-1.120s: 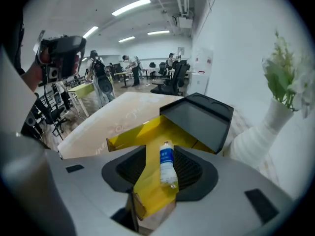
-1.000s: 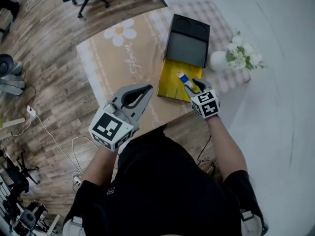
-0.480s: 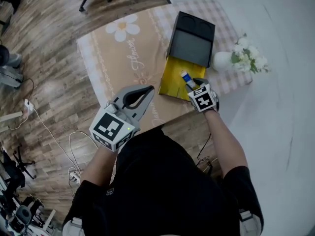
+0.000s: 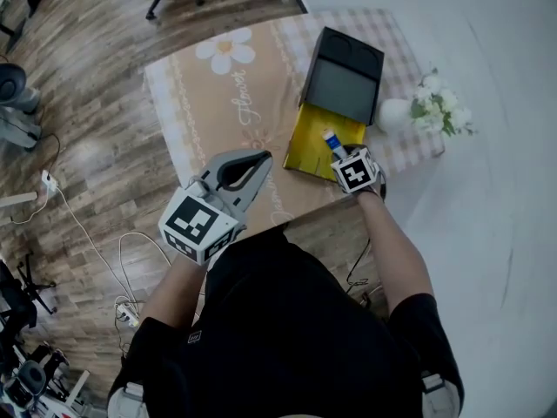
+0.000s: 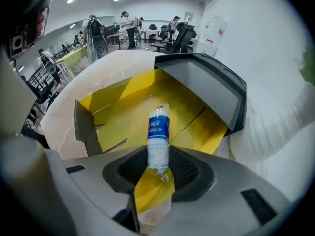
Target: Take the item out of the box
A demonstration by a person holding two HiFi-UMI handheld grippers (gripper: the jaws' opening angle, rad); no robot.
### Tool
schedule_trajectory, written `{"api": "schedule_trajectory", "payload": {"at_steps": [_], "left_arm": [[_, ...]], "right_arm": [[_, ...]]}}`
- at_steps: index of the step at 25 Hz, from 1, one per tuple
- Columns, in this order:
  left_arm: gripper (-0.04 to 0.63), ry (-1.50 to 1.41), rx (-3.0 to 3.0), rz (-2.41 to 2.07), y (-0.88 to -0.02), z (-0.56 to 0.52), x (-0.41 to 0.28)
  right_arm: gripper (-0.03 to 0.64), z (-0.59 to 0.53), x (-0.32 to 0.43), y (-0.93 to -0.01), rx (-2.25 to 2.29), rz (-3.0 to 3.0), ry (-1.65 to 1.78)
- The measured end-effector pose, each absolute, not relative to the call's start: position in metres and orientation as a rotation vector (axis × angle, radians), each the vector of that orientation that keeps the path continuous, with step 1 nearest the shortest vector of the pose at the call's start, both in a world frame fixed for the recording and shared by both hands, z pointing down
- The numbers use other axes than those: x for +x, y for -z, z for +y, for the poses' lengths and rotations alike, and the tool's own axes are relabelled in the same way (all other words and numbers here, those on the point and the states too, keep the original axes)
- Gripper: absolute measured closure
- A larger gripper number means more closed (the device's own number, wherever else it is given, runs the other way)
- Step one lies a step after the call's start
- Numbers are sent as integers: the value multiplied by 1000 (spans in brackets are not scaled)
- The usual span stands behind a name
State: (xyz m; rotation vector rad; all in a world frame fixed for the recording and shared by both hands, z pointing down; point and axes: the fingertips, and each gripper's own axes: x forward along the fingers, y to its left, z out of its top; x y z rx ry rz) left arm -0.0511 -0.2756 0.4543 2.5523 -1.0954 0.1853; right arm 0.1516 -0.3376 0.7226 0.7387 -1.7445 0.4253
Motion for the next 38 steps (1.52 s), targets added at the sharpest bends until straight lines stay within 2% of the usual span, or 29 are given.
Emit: {"api": "schedule_trajectory", "payload": {"at_steps": [19,38], "left_arm": [[581,-162,2684,-1032,-414,-272,-35],[581,-133,2782,-1031,-357,-261,6]], "right_arm": [[476,-324,137,-623,964,-2024,-541],[476,-289,141,-419,1149,-2655,-613]]}}
